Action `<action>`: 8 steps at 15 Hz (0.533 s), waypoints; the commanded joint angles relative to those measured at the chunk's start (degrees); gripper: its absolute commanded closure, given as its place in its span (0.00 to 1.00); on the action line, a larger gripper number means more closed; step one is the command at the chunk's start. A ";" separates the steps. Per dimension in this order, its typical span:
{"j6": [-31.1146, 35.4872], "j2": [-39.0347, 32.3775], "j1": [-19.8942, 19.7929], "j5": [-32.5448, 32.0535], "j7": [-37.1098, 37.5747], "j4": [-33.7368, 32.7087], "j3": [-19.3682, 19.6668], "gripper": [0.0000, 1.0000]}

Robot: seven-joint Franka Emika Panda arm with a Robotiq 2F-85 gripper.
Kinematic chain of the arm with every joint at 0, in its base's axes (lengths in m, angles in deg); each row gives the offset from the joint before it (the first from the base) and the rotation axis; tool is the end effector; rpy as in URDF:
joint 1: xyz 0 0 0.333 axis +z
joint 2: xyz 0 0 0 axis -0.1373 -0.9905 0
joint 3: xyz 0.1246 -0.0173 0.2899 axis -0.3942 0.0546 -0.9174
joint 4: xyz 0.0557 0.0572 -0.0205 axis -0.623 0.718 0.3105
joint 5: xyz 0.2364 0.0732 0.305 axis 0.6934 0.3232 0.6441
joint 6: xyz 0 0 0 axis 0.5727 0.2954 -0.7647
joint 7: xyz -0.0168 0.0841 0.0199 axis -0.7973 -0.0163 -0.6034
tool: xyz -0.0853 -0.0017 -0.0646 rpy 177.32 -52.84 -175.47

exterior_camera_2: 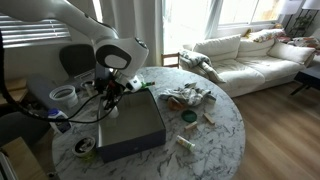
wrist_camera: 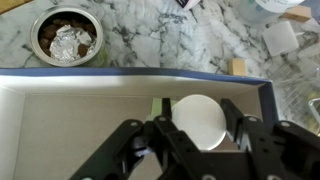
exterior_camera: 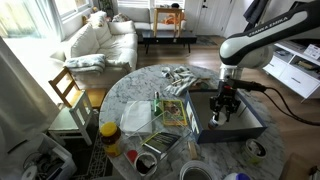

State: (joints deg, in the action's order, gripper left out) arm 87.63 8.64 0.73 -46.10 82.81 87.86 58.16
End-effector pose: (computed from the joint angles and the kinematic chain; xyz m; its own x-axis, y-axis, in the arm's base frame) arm 0.5126 -0.0988 0.2731 0.7469 -0.4266 -0.5100 -0.5729 -0.8023 -0.1679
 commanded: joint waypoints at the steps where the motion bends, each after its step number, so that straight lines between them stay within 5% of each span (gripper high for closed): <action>1: -0.08 -2.70 -0.86 2.07 -0.29 -1.87 -0.29 0.23; 5: -1.84 3.48 0.24 -1.07 2.75 0.75 0.11 0.02; 8: -3.17 9.63 0.13 -2.56 2.55 5.29 0.44 0.00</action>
State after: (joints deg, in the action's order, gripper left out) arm 85.68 10.95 0.79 -46.53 84.59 87.27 58.11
